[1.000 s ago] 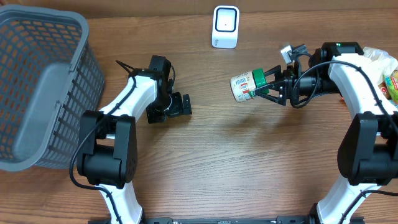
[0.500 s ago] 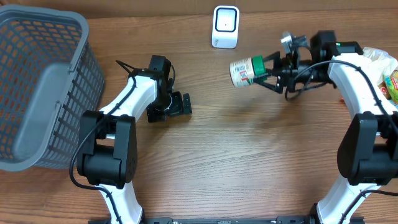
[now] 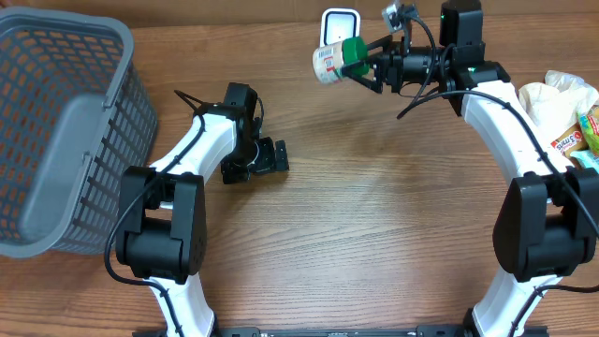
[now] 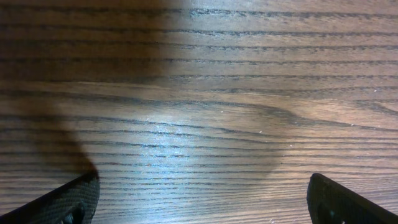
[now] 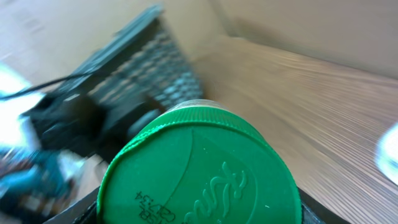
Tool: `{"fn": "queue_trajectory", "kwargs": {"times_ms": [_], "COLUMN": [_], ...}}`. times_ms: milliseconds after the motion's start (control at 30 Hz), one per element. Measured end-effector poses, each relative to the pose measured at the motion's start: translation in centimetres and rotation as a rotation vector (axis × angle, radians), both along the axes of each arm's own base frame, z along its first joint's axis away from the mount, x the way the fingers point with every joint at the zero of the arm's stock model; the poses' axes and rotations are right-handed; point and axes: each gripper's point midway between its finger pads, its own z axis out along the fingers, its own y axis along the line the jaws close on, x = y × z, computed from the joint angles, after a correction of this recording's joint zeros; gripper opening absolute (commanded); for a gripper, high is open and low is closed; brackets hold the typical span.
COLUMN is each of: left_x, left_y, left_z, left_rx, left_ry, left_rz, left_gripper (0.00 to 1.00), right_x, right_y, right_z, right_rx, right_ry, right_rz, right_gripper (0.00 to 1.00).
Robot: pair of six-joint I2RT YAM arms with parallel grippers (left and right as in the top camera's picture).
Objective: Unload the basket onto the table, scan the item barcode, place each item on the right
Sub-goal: 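Hold the jar in front of the scanner with the right gripper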
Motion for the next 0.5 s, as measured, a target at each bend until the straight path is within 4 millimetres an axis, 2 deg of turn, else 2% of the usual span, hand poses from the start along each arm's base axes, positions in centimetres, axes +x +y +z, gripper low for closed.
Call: {"fn": "queue_trajectory", "kwargs": {"times_ms": [200,333,400,500], "left_x": [0.6,1.0,1.2,1.5], "left_y": [-0.1,-0.2,-0.2,-0.3], "left_z": [0.0,0.1,0.1,0.1], "left_rx": [-0.004,-0.008,-0.009,-0.012], "left_ry": [-0.023,-0.041,-0.051,-0.063], "left_rz": [0.0,0.001,0.001,0.002], "left_gripper": [1.0,1.0,0.99,1.0], "right_x": [3.2,4.7,5.6,6.9], "right_y": [-2.4,-4.8,-5.8,-6.7], "right_z": [-2.4,-4.1,-3.6,-1.5], "right_rx": [-0.109,-0.228,-0.276,-0.332], "right_ry": [0.093,0.151,0.137,0.082], "right_rz": [-0.25,-0.427,-0.499,-0.585], "right_gripper": [0.54,0.55,0.54,0.55]}}
